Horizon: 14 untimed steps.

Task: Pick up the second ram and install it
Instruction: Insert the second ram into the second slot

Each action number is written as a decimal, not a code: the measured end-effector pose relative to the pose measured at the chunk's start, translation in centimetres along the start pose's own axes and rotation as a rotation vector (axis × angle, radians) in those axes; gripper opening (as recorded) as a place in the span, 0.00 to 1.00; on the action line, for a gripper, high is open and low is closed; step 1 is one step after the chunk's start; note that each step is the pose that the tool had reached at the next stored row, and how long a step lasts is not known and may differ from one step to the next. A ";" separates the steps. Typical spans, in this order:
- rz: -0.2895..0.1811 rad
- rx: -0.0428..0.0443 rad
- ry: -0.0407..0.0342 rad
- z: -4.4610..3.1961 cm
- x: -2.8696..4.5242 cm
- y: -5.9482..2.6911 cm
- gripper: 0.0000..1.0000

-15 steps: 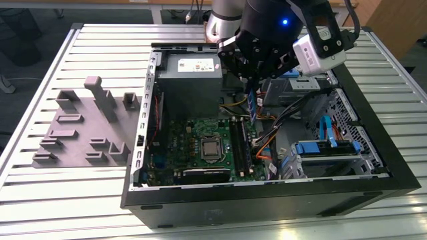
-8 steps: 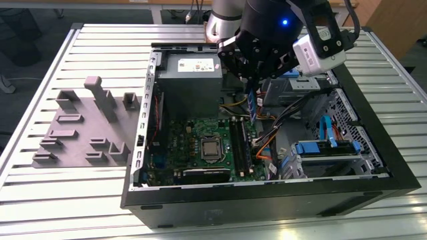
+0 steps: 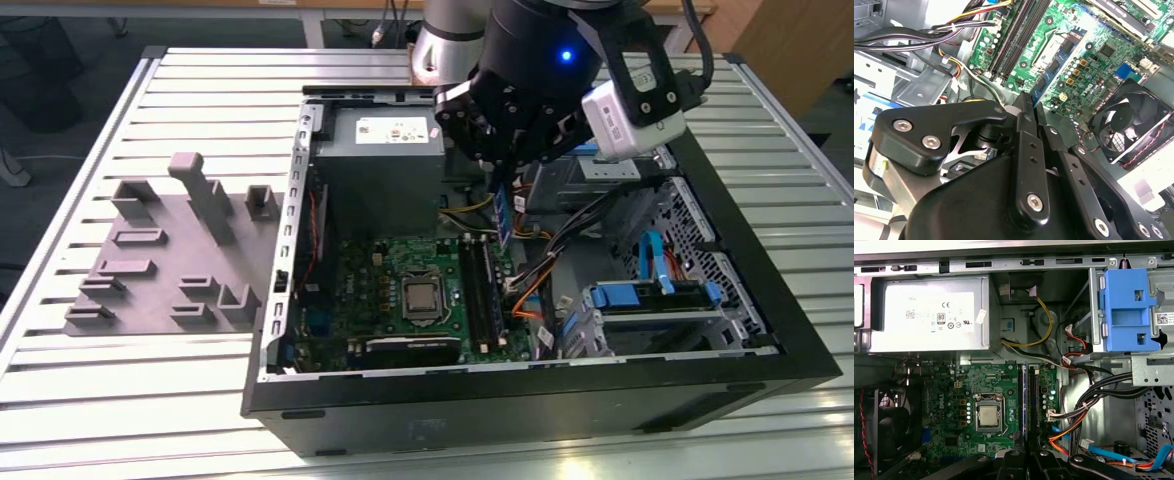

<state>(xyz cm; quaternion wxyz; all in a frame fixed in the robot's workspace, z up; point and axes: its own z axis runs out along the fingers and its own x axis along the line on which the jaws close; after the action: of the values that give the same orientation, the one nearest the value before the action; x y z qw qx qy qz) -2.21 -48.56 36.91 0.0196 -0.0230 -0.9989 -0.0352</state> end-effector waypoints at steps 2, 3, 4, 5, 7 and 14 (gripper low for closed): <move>0.000 0.0000 0.0000 0.01 0.00 0.00 0.14; 0.000 -0.0001 0.0000 0.01 0.00 0.00 0.14; 0.000 0.0000 0.0000 0.01 0.00 0.00 0.14; 0.000 0.0000 0.0000 0.02 0.00 0.00 0.14; 0.000 -0.0001 0.0000 0.03 0.00 0.00 0.14; 0.000 0.0000 0.0003 0.50 -0.02 -0.03 0.14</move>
<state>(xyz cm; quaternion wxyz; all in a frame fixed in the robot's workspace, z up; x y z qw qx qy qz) -2.21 -48.56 36.41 0.0197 -0.0230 -0.9989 -0.0352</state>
